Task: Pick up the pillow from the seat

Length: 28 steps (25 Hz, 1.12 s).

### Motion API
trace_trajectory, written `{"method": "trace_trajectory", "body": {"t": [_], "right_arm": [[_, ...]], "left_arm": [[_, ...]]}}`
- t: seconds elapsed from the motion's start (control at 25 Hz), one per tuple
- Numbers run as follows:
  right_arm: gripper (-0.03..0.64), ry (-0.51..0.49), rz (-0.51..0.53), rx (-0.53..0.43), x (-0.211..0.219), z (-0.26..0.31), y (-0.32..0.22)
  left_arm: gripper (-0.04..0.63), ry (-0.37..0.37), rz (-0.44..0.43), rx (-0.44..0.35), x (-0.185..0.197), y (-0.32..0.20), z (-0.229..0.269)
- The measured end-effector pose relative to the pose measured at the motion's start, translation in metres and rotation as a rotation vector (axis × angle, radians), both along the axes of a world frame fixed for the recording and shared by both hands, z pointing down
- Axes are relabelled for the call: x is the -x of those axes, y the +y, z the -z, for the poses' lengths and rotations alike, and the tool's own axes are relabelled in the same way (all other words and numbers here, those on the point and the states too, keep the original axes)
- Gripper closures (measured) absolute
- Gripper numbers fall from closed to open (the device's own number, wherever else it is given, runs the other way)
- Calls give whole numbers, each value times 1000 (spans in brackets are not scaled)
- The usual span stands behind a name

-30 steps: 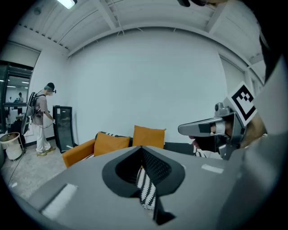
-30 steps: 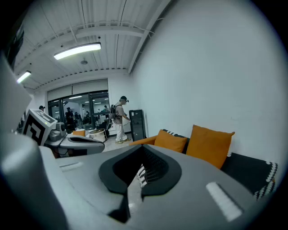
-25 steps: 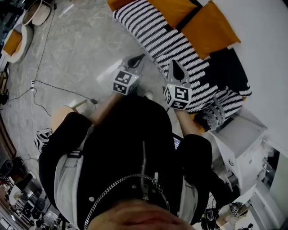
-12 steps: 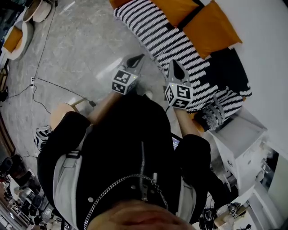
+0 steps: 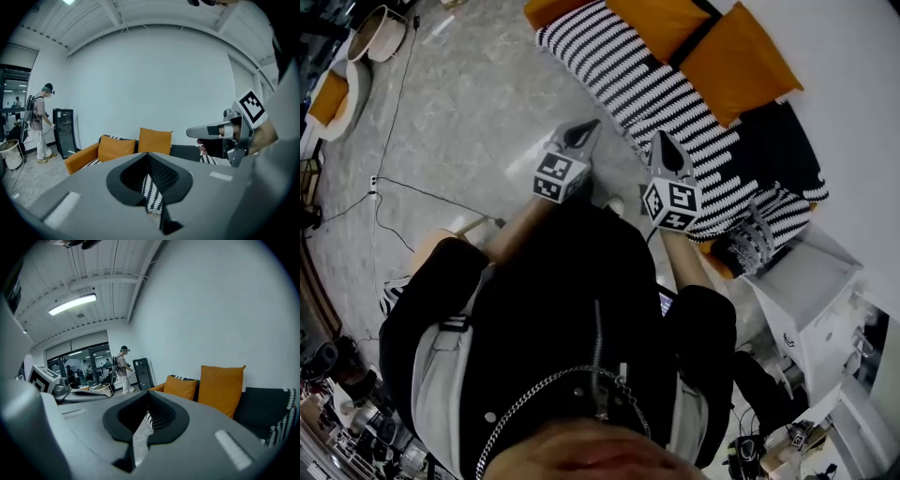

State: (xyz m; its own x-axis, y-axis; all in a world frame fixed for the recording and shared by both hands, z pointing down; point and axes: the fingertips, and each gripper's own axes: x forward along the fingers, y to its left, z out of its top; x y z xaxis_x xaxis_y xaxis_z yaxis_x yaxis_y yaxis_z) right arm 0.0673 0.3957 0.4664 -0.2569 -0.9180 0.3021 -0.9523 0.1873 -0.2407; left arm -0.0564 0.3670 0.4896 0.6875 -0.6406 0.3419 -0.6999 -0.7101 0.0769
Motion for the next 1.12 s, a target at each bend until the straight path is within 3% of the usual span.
{"method": "trace_trajectory", "body": {"t": [0.32, 1.12], "right_arm": [[615, 31, -38, 23, 1, 1, -38], [614, 88, -90, 69, 65, 2, -164]], "left_arm": [[584, 22, -41, 7, 5, -45, 0], [584, 63, -115, 6, 57, -184, -5]]}}
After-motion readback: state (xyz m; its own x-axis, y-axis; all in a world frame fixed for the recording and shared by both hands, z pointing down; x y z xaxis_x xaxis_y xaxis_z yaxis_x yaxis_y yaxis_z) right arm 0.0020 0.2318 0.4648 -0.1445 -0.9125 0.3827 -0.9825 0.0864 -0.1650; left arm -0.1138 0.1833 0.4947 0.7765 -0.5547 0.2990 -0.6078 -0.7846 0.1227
